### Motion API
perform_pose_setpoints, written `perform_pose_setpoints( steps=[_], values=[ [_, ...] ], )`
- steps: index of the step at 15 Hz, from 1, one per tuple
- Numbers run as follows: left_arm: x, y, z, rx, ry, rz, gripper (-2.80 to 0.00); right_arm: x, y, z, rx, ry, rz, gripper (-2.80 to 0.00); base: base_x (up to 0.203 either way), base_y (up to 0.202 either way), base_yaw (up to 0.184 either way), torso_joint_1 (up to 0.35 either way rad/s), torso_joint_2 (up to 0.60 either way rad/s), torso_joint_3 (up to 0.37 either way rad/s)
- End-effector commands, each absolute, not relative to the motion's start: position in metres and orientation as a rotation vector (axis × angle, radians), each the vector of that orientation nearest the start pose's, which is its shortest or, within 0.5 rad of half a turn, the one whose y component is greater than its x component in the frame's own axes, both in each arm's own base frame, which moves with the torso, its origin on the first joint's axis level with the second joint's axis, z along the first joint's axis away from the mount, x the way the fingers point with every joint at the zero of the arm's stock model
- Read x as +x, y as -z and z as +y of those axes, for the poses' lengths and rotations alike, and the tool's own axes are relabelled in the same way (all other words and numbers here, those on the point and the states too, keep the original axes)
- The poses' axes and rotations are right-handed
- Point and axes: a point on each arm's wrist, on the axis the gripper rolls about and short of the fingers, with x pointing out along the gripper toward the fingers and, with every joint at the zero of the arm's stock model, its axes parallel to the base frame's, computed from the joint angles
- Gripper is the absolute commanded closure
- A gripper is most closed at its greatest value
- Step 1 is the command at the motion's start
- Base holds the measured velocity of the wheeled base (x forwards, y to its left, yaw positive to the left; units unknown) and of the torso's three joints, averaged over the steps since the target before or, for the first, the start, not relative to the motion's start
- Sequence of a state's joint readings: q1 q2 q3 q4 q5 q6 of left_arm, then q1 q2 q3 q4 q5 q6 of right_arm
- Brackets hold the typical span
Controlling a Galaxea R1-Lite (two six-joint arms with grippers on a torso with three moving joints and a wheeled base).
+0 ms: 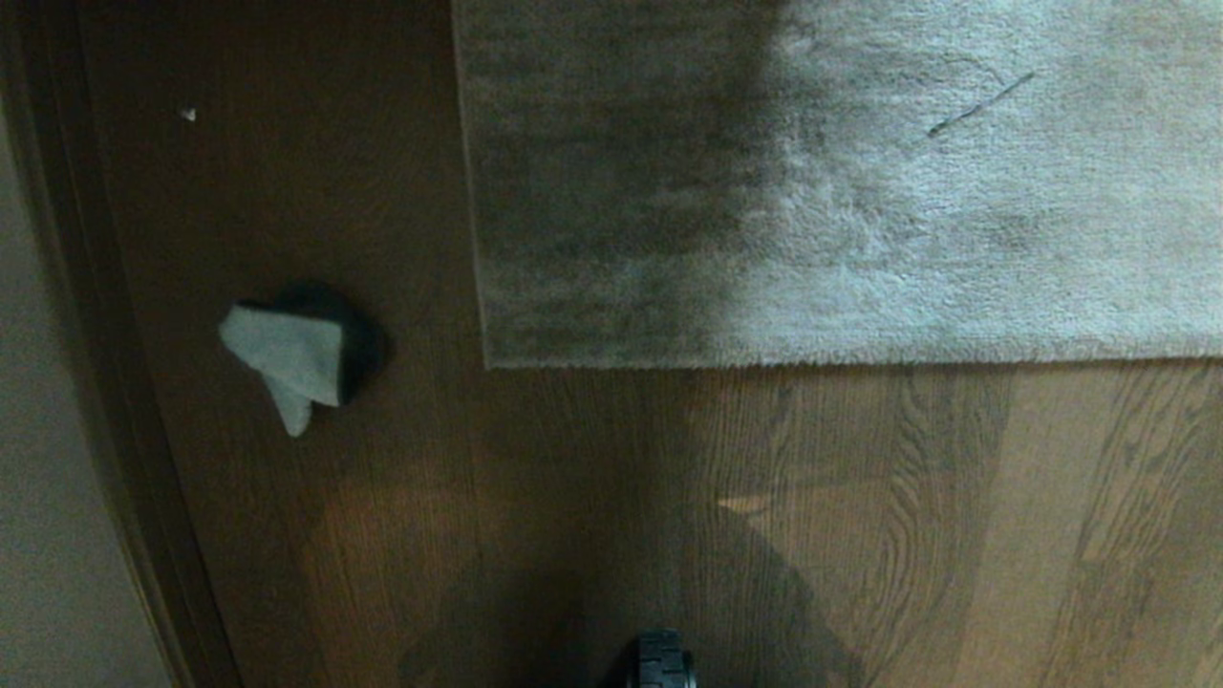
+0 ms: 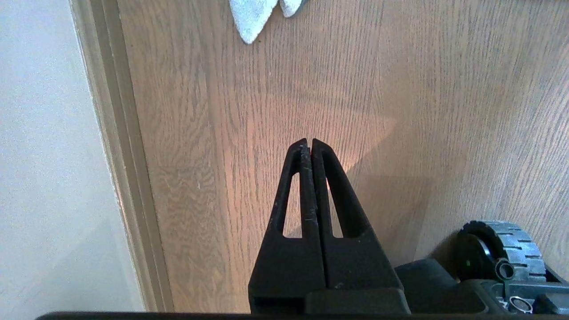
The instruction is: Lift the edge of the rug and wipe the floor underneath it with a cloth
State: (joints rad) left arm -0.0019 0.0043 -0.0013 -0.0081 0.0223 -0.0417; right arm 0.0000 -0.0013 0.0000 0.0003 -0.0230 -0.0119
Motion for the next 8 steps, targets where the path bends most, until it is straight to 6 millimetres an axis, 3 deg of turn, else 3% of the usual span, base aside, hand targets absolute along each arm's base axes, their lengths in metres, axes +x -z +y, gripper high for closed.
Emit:
perform_pose_setpoints(
  steps=[1, 8],
  values=[
    [-0.0228, -0.0765, 0.0006, -0.043, -0.021, -0.01, 0.0, -0.0228, -0.0755, -0.0005, -0.012, 0.023, 0.0, 0.0, 0.0, 0.0, 0.0, 0.0, 0.0, 0.0],
    [-0.0228, -0.0764, 0.0006, -0.046, -0.023, -0.01, 0.0, -0.0228, -0.0755, -0.0005, -0.012, 0.023, 0.0, 0.0, 0.0, 0.0, 0.0, 0.0, 0.0, 0.0]
  ],
)
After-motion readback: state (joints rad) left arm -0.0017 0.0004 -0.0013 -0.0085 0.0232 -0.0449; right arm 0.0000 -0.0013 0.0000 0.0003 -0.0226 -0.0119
